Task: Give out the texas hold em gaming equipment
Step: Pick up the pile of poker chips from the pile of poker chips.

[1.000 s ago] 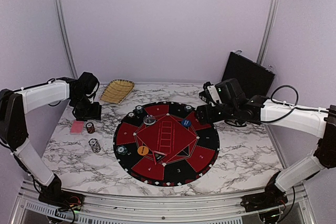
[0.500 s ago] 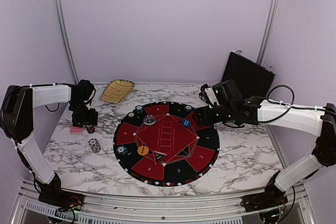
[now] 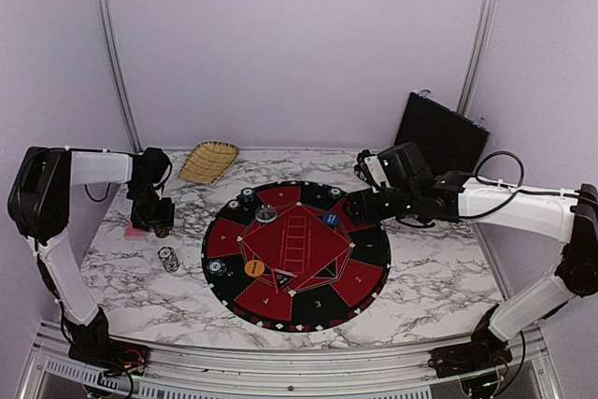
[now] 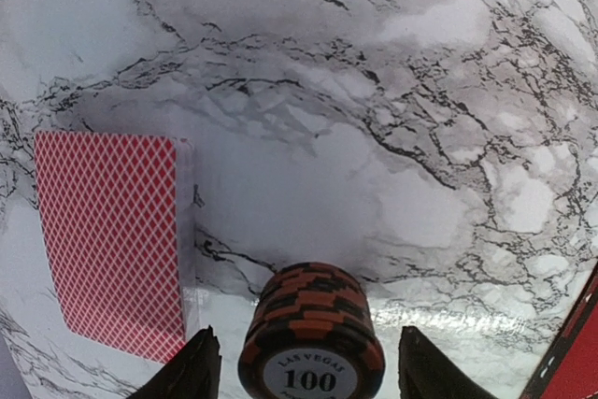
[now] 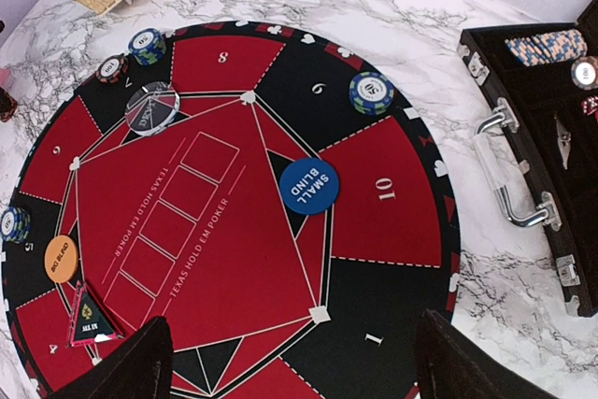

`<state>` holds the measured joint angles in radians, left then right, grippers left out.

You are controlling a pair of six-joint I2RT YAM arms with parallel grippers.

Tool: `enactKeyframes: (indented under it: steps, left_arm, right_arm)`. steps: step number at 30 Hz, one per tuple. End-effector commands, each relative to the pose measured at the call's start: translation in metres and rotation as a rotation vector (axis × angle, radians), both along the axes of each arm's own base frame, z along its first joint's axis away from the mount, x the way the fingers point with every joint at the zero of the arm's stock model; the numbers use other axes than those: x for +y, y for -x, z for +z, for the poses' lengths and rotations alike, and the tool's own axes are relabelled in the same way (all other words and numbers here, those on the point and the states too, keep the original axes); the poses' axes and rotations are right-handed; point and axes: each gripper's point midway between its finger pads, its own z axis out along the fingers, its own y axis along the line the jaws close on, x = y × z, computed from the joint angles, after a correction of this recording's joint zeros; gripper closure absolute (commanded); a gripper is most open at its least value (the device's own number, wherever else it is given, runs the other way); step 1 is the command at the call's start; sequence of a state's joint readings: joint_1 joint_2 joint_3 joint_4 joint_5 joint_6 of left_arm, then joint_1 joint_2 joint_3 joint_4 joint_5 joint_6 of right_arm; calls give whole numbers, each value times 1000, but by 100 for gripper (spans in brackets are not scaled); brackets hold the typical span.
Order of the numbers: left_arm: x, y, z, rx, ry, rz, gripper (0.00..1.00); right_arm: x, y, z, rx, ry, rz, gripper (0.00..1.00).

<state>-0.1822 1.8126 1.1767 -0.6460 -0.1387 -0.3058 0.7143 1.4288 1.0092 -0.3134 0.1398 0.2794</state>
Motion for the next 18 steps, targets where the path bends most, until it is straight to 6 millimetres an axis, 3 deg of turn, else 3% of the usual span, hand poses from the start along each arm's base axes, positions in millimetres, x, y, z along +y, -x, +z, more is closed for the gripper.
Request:
enactKeyframes:
  steps: [1,9,18]
  left_arm:
    - [-2,-15,7,-34,11,-5,36]
    - [-2,-17,4,-27,6,-8,43]
    - [1,-15,2,-19,-6,-4,43]
  right_arm:
    - [7,-6,14,-33,-26,-3,13]
    - [7,-6,14,-33,-21,-5,13]
    - [8,-7,14,-33,-19,-3,13]
